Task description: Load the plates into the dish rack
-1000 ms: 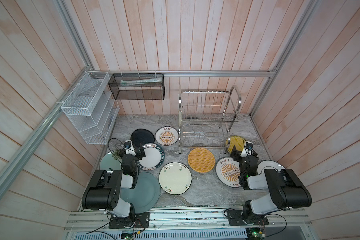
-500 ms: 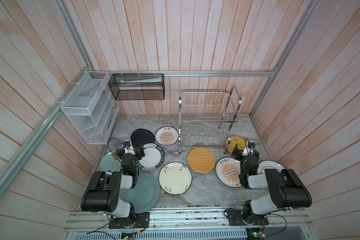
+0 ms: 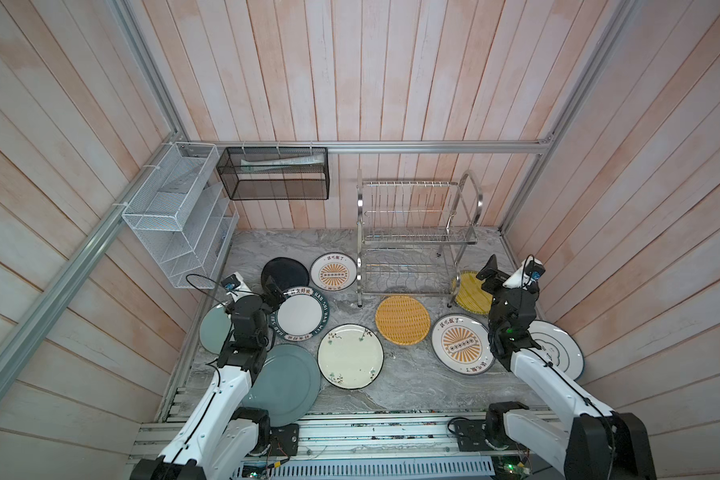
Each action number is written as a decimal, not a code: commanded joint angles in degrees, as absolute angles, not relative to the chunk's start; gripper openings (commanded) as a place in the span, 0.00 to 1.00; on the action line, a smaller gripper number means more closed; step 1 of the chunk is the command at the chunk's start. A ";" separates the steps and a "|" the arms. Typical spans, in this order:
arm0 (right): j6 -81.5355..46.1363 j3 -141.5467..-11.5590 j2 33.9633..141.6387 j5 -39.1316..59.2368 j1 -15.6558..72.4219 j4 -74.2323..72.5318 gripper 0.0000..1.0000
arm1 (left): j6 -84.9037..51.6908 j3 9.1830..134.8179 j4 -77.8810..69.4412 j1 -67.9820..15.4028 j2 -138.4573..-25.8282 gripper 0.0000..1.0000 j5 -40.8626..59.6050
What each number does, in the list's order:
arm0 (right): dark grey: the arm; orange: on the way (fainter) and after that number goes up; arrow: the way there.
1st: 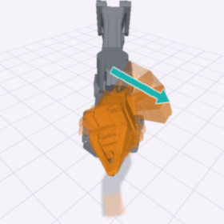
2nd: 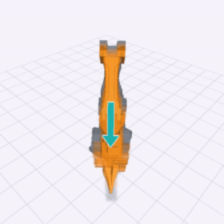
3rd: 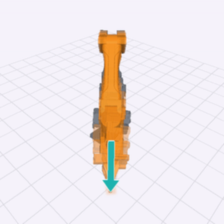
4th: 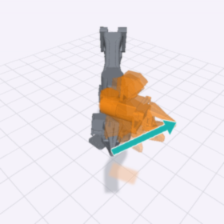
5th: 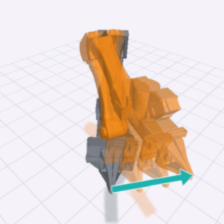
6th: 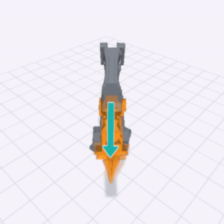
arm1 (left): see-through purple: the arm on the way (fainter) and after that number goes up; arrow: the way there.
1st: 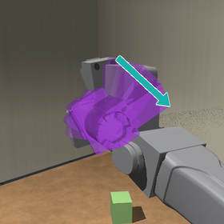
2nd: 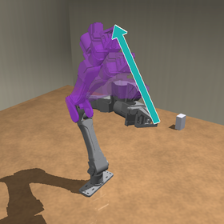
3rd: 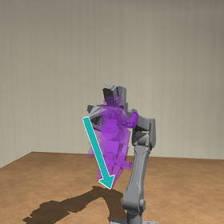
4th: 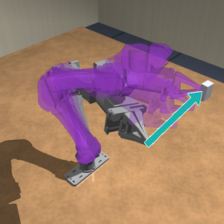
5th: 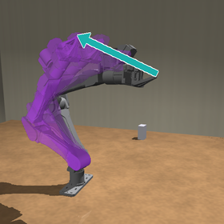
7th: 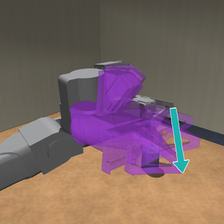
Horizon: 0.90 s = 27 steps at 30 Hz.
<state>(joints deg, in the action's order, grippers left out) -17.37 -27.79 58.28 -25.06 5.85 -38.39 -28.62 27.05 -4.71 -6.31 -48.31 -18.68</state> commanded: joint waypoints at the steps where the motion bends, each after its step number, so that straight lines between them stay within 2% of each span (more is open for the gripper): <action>1: -25.79 -27.30 55.31 -15.14 5.56 -24.51 0.98 | -36.85 24.71 8.96 -4.78 -42.48 1.00 -10.10; 4: -34.46 -26.74 51.30 -10.10 5.13 -21.60 0.98 | -37.87 22.46 9.87 -1.32 -38.78 1.00 -2.11; 6: -34.50 -25.67 48.26 -3.61 4.79 -23.61 0.98 | -37.95 21.42 9.32 0.81 -38.36 1.00 1.61; 11: -37.94 -26.77 44.97 8.27 5.22 -20.19 0.98 | -37.85 20.71 8.81 4.25 -43.88 1.00 7.77; 15: -36.05 -29.24 45.10 18.30 7.98 -13.51 0.98 | -36.47 19.70 5.95 6.63 -47.62 1.00 11.41; 19: -35.12 -28.06 43.43 19.99 15.07 -13.15 0.98 | -34.21 19.51 3.73 9.87 -50.29 1.00 15.30; 23: -33.48 -28.48 43.54 17.16 24.01 -11.72 0.98 | -34.95 18.40 0.37 12.47 -53.48 1.00 19.71; 27: -33.83 -28.05 44.19 16.72 28.12 -12.82 0.98 | -34.63 19.04 -1.61 12.83 -57.57 0.95 22.12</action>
<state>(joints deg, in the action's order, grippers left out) -34.41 -27.22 44.03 16.51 26.63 -13.13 -35.57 19.44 1.56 12.45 -55.77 18.15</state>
